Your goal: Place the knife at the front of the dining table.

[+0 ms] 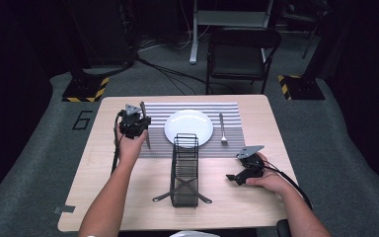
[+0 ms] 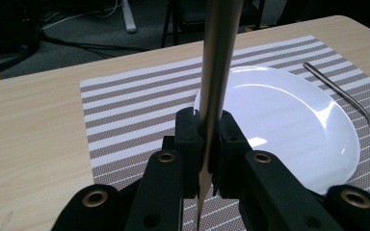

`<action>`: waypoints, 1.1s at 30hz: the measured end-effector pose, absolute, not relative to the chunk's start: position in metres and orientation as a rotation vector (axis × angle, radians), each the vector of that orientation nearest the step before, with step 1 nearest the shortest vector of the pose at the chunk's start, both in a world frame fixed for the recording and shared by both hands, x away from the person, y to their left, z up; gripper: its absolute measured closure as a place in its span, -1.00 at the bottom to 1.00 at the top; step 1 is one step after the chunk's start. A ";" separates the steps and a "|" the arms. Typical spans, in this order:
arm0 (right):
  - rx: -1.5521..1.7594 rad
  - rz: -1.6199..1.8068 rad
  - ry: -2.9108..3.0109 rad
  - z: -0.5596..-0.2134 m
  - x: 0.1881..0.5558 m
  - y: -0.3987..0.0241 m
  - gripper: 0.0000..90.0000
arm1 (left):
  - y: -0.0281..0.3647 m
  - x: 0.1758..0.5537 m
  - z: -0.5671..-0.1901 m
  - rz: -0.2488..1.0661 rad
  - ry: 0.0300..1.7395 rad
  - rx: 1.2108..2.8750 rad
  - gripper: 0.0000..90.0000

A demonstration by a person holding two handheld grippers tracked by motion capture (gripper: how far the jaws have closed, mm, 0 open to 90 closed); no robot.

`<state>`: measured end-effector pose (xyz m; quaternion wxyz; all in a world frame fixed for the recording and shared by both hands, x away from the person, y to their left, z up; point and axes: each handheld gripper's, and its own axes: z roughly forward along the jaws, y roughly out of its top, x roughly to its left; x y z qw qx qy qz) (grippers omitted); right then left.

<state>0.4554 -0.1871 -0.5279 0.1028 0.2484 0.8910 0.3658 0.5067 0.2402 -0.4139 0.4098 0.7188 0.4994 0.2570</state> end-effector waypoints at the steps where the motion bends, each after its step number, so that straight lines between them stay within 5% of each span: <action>1: 0.733 1.079 2.630 -0.528 0.455 -0.187 -1.00 | 0.240 0.507 -0.414 0.646 1.256 1.815 0.84; 33: 0.733 1.079 2.630 -0.528 0.455 -0.187 -1.00 | 0.236 0.548 -0.433 0.650 1.337 1.705 0.84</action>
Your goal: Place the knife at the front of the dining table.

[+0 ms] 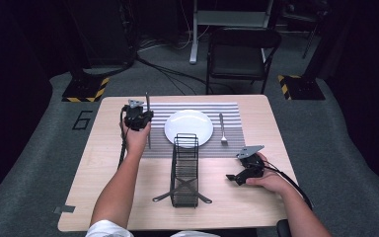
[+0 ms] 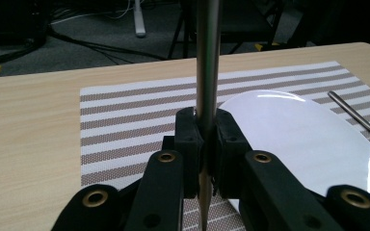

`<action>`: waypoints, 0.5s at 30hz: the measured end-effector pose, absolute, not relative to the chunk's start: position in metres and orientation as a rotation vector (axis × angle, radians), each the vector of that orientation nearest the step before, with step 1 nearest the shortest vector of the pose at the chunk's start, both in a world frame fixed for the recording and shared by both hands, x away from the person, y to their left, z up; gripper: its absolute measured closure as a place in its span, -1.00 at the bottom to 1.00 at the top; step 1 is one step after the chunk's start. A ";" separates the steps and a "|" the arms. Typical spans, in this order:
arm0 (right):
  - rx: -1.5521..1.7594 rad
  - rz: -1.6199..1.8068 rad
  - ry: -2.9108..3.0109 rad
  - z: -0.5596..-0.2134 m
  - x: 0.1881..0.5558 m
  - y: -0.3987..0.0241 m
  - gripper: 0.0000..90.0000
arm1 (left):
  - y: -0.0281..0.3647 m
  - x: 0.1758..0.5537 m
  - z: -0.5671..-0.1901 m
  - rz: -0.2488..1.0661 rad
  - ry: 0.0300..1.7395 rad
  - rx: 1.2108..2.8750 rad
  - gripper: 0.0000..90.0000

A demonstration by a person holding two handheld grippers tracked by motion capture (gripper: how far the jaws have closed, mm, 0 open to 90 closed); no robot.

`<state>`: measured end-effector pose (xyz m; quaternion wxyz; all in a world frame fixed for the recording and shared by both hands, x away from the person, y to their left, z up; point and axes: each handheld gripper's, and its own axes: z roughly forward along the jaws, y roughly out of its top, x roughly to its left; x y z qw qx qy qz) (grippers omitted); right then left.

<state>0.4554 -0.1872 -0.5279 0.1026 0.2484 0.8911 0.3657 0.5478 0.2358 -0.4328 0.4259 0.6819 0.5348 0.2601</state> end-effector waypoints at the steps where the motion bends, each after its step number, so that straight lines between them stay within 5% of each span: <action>1: 0.733 1.079 2.630 -0.528 0.455 -0.187 -1.00 | 0.235 0.549 -0.434 0.649 1.338 1.698 0.84; 15: 0.733 1.079 2.630 -0.528 0.455 -0.187 -1.00 | 0.234 0.566 -0.446 0.638 1.383 1.657 0.84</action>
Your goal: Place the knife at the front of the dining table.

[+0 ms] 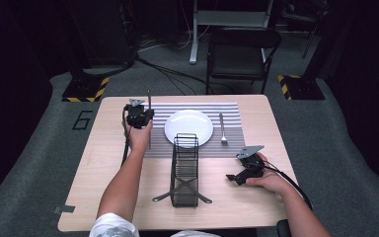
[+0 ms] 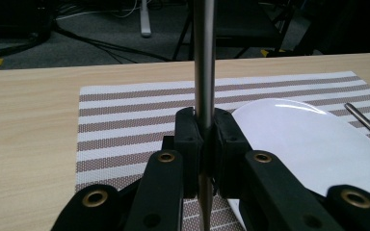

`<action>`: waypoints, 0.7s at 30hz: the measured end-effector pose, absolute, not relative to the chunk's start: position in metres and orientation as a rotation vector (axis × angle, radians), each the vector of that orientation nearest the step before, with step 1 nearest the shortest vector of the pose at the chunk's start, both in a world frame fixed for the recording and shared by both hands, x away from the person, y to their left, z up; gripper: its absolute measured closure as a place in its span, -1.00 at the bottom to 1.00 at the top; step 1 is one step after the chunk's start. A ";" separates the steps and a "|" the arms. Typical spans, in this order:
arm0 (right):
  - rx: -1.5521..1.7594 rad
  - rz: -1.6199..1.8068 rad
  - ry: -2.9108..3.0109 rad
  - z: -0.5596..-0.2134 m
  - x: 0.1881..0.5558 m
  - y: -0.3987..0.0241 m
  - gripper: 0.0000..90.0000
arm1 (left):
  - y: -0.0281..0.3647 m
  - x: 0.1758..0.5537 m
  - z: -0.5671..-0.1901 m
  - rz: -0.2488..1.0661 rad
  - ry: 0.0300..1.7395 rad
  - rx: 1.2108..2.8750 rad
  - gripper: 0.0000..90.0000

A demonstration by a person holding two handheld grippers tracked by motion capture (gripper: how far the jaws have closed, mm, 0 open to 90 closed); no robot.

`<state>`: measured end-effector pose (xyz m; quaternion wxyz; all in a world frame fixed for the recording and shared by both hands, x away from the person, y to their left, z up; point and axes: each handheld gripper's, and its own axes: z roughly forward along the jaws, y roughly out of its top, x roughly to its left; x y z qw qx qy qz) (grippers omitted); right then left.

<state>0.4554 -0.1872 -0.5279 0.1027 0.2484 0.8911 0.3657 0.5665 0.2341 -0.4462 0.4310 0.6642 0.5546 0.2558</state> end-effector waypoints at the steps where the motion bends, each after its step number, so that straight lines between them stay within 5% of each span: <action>1: 0.733 1.080 2.630 -0.528 0.455 -0.187 -1.00 | 0.234 0.568 -0.447 0.638 1.386 1.653 0.84; 21: 0.713 1.084 2.626 -0.528 0.456 -0.187 -1.00 | 0.229 0.588 -0.477 0.646 1.477 1.661 0.84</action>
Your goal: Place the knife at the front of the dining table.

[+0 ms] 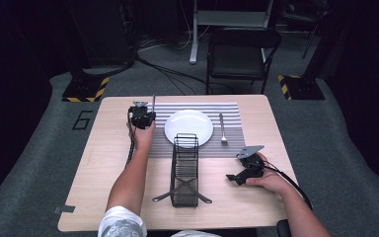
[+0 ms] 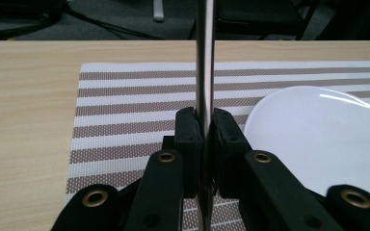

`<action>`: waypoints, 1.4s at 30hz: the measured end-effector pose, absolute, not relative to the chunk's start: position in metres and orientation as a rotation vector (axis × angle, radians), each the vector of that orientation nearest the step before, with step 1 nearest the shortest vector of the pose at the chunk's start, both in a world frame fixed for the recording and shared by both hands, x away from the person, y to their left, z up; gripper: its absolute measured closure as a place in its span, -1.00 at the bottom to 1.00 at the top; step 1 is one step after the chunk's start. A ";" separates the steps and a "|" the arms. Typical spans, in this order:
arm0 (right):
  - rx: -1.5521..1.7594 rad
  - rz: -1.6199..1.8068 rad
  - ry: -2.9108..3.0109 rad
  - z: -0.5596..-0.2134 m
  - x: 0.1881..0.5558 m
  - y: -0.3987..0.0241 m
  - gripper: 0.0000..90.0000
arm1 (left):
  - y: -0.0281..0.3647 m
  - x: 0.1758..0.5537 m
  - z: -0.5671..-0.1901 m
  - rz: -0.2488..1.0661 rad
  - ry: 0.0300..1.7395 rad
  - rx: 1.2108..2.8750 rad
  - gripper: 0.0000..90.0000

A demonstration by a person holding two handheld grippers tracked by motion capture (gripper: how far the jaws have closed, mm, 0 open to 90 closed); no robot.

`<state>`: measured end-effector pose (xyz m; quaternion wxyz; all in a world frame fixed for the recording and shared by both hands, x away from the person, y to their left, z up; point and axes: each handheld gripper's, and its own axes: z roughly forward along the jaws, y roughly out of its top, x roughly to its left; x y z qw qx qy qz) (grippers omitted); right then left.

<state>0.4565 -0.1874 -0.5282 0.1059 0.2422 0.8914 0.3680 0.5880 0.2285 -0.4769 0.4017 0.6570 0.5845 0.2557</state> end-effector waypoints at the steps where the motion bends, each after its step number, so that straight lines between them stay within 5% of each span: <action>1: 0.716 1.084 2.625 -0.528 0.456 -0.187 -1.00 | 0.229 0.590 -0.479 0.645 1.484 1.658 0.84; 42: 0.726 1.083 2.626 -0.528 0.456 -0.187 -1.00 | 0.229 0.619 -0.514 0.513 1.703 1.613 0.83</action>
